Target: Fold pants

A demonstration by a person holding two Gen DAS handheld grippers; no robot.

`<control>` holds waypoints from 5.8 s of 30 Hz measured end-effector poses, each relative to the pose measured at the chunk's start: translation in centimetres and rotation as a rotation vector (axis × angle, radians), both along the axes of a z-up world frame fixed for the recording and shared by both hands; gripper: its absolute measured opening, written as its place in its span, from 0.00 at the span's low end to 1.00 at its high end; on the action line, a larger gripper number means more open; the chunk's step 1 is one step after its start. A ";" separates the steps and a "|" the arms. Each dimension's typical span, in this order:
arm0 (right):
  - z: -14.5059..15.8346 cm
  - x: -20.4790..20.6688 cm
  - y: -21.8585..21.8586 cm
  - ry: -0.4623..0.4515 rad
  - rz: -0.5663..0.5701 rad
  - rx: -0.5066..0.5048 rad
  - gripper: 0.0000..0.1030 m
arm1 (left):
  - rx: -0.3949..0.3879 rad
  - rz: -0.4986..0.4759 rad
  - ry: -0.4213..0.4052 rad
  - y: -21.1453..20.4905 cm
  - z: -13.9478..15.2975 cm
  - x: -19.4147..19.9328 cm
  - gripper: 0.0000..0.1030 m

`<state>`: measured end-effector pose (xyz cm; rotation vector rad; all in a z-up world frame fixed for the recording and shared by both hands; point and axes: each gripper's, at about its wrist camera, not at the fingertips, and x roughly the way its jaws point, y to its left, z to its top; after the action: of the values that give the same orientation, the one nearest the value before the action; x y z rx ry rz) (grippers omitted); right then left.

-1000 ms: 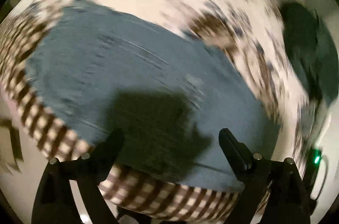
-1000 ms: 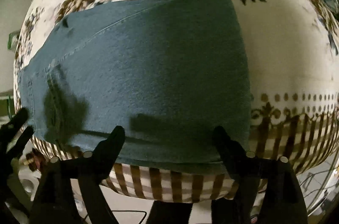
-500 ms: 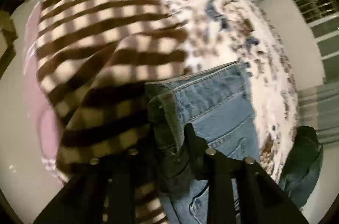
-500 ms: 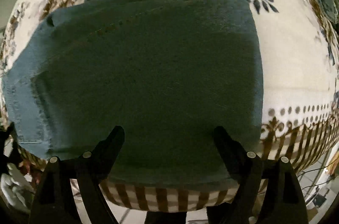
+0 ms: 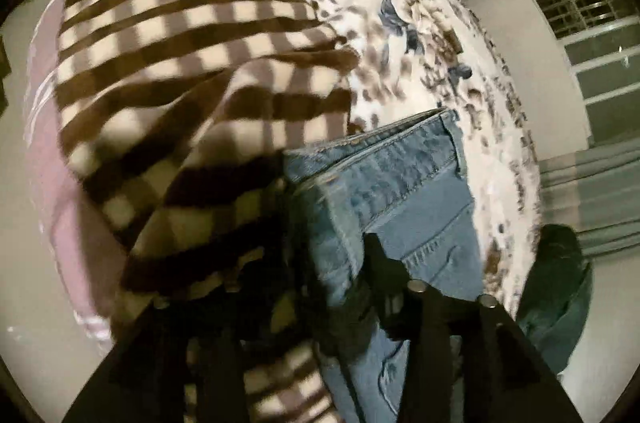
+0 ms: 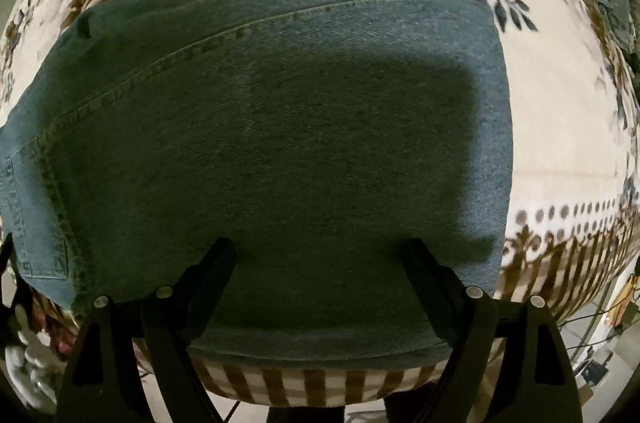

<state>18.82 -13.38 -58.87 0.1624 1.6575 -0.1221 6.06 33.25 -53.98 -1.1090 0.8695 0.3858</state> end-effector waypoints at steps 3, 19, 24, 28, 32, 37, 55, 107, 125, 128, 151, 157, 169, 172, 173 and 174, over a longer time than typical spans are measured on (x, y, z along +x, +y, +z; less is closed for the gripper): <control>-0.2 -0.6 0.0 -0.001 0.007 -0.010 0.85 | -0.094 0.052 -0.058 0.2 -1.6 -0.4 0.59; -1.5 -0.4 0.1 0.012 -0.001 -0.024 0.86 | 0.137 0.041 -0.059 -0.8 0.2 3.3 0.35; -1.8 0.2 -0.6 0.024 0.004 -0.012 0.86 | 0.016 0.070 -0.093 1.1 -2.3 4.4 0.41; -1.5 0.7 -1.6 0.017 0.004 0.009 0.86 | 0.158 0.031 -0.135 -0.8 2.3 4.5 0.21; -0.3 0.4 -3.0 -0.024 -0.010 0.044 0.86 | 0.282 -0.040 -0.199 -4.5 8.4 4.3 0.19; 1.3 -0.6 -6.0 -0.045 -0.036 0.127 0.86 | 0.463 -0.193 -0.283 -12.8 16.9 4.1 0.19; 2.6 -7.8 -34.4 -0.050 -0.228 0.091 0.86 | 0.347 -0.752 -0.155 -51.1 12.6 3.1 0.19; -0.1 -1.1 -29.5 -0.314 -0.372 0.379 0.11 | 0.382 -0.927 0.260 -34.1 1.6 16.1 1.00; 6.6 -6.2 -19.0 -0.320 -0.226 0.127 0.45 | 0.554 -1.054 0.237 -39.5 5.6 9.5 0.99; 3.8 -6.4 -17.5 -0.267 -0.233 0.135 0.45 | 0.552 -1.073 0.285 -39.9 3.4 8.4 0.99; -0.1 -15.5 -21.3 -0.241 -0.565 0.693 1.00 | 0.450 -0.924 0.271 -34.3 4.3 9.1 1.00; -6.2 -15.3 -21.0 -0.264 -0.751 0.826 1.00 | 0.268 -0.935 0.244 -33.2 1.2 10.5 1.00; -9.1 -12.7 -20.4 -0.342 -0.932 0.979 0.98 | 0.109 -0.944 0.183 -34.5 -0.6 11.8 1.00; -8.3 -11.7 -19.8 -0.385 -0.947 1.014 0.97 | 0.068 -0.940 0.156 -34.8 -0.4 12.2 0.99; -7.9 -11.5 -19.4 -0.404 -0.933 1.020 0.94 | 0.059 -0.934 0.151 -34.9 -0.3 12.3 0.96; -7.6 -11.3 -19.1 -0.411 -0.918 1.012 0.89 | 0.029 -0.938 0.129 -35.1 0.0 12.4 0.78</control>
<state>7.52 -32.53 -66.50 1.5972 0.9887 0.0733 18.46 -1.86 -54.02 -0.5516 1.3811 -0.3143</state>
